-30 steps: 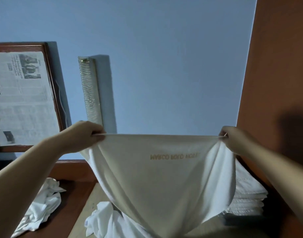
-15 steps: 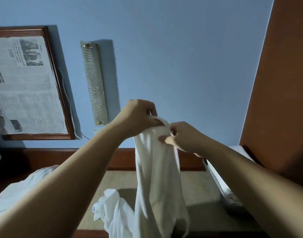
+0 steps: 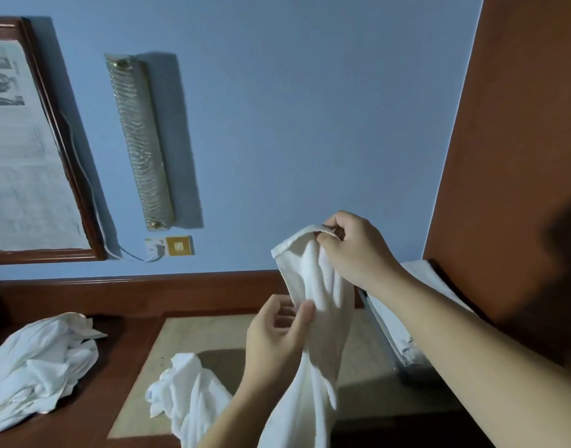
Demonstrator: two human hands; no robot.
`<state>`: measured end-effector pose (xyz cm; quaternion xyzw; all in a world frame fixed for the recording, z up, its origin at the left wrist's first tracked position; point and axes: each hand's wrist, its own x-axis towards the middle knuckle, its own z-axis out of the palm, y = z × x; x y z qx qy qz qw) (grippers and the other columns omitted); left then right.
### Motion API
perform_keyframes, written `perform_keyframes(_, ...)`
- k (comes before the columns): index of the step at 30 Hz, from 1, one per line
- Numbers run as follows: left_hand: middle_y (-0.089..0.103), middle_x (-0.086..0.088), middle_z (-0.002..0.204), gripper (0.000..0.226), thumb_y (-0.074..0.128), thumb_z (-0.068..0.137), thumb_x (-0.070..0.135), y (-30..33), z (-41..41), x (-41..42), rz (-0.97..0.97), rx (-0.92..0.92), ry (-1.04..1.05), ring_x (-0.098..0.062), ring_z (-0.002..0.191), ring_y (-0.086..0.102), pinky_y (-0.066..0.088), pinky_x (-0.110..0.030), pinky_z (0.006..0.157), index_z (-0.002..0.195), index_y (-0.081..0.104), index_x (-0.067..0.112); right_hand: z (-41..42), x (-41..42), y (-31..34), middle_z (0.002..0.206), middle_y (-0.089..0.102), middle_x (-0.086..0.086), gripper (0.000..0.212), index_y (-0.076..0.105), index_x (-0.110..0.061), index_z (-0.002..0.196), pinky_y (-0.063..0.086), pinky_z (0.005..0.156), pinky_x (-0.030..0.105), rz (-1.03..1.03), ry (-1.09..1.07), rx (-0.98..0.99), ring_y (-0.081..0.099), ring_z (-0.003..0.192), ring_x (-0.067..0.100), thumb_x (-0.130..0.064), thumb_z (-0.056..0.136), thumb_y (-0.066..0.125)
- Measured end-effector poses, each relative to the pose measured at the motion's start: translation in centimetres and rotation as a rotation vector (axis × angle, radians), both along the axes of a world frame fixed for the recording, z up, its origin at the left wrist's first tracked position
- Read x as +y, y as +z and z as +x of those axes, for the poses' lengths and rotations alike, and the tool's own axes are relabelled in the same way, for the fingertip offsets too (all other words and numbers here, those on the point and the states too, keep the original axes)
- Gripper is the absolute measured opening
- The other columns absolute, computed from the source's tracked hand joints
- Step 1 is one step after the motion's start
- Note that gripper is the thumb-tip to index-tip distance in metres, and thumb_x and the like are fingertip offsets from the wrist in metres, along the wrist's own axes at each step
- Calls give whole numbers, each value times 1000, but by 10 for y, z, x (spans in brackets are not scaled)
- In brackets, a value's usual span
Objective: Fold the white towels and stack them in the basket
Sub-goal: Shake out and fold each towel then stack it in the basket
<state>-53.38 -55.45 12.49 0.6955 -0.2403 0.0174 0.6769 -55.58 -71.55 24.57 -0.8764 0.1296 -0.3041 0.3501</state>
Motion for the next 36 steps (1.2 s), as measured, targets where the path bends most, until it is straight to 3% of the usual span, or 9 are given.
perform_keyframes(7,60,9,64,12,43,110,37,3,5,-11,-70,34,220,-7,52,51,42,-29,56,100,50,36,-11,-30,-9,87,72,-12,21,73,-23,91,45,69,24,242,-31,-10,66,84,9,-15,99,56)
perform_keyframes(9,52,8,58,6,51,105,46,-5,5,-7,-43,-50,139,-7,49,46,40,-26,53,101,48,42,-14,-36,-17,91,75,-13,24,76,-24,92,50,77,24,310,-66,-46,69,92,10,-12,97,56)
perform_keyframes(12,66,13,71,37,81,85,47,-32,-7,0,134,-122,33,-8,58,60,44,-17,53,107,52,43,-22,-39,-26,93,76,-13,21,78,-25,94,55,85,26,324,-83,-56,71,95,8,-16,97,59)
perform_keyframes(20,70,9,79,10,63,103,35,-130,-7,25,296,240,103,-20,74,65,55,-37,70,93,61,35,-26,-63,-44,89,74,-4,22,74,-32,94,50,77,29,354,-104,-164,67,82,11,-16,94,58)
perform_keyframes(24,65,2,88,19,42,112,31,-122,-11,33,329,332,156,-19,88,63,43,-24,67,101,54,22,-42,-77,-58,95,66,-9,45,62,-54,120,45,73,26,160,153,229,59,78,4,-25,89,75)
perform_keyframes(26,64,2,87,16,40,112,32,-96,-2,33,327,275,224,-15,84,62,40,-20,62,106,52,24,-44,-78,-71,115,66,-27,36,66,-49,117,43,85,16,36,235,344,57,100,-12,-33,89,82)
perform_keyframes(28,62,1,67,11,41,111,34,-66,12,34,330,138,232,-10,62,60,44,-33,58,107,51,31,-41,-77,-83,104,70,-21,5,69,-37,100,43,80,18,-9,181,315,61,94,-5,-38,96,73)
perform_keyframes(31,61,-8,63,10,40,110,35,-15,26,33,418,-78,187,-15,54,58,43,-36,54,106,49,36,-33,-73,-93,85,64,-3,20,57,-25,93,43,65,30,-50,20,307,60,77,16,-41,106,55)
perform_keyframes(36,59,-1,59,8,33,111,39,39,42,30,619,-379,112,-19,56,59,49,-40,60,108,41,39,-18,-70,-96,89,66,0,17,56,-24,97,46,68,31,136,15,179,61,81,15,-38,106,55)
